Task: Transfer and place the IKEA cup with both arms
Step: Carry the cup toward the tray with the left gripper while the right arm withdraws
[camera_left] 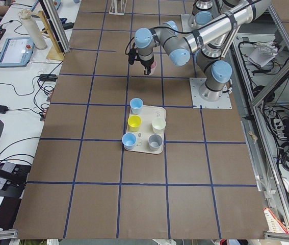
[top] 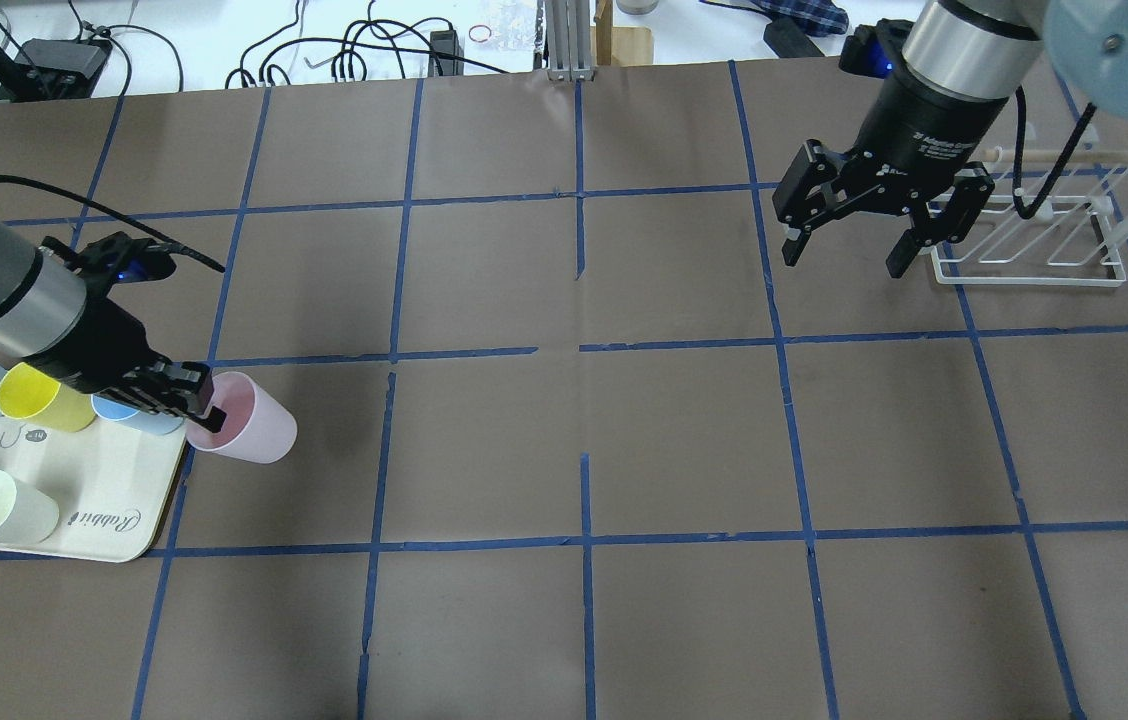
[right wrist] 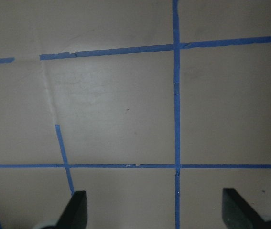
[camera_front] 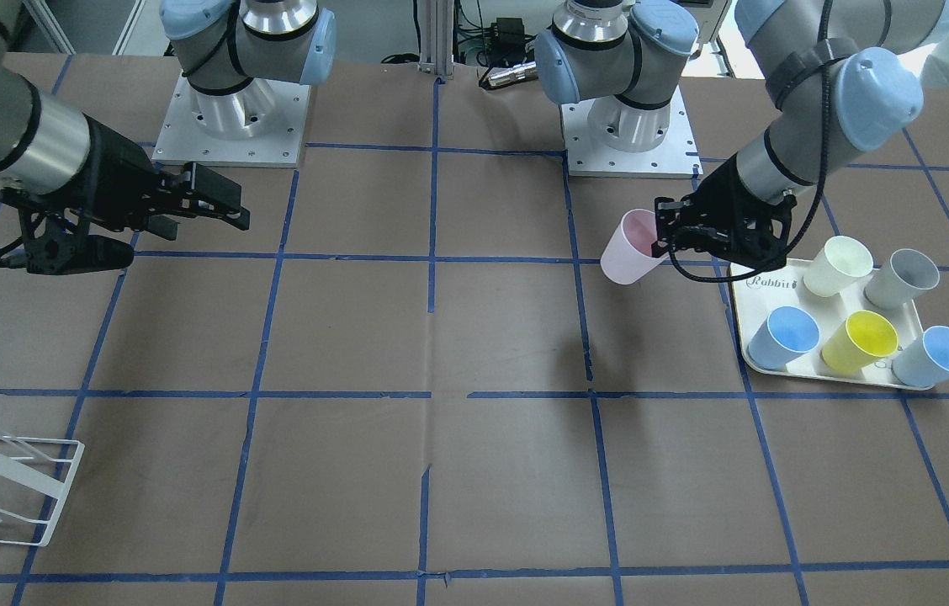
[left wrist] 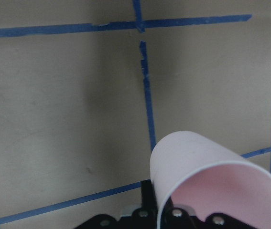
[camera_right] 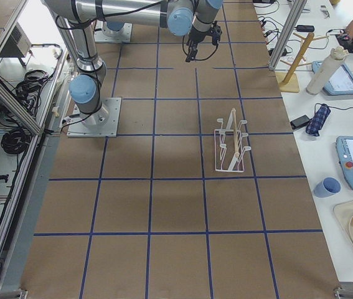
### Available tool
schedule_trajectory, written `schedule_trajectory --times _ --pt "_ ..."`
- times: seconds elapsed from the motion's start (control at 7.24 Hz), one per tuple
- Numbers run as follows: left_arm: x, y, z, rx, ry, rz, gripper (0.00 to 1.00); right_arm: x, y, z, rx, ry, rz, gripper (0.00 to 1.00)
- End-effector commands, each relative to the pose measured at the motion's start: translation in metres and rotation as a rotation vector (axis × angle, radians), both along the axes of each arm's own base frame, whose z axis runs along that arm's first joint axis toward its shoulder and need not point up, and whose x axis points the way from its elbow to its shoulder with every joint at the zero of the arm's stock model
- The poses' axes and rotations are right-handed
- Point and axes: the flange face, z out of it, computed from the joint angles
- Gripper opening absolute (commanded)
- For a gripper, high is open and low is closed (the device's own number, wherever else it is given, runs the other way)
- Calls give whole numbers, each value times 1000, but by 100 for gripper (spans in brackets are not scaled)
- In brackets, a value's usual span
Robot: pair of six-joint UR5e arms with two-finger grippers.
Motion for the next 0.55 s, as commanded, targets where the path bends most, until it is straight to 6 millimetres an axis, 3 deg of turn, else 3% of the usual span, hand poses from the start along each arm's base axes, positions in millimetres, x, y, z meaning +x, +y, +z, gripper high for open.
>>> schedule_trajectory --times 0.0,0.28,0.41 --pt "80 22 -13 -15 -23 -73 0 28 3 5 -80 159 -13 100" --pt "142 39 -24 -21 -69 -109 0 37 -5 8 -194 155 -29 100" --pt "160 45 -40 -53 -76 -161 0 37 -6 15 -233 153 -23 100"
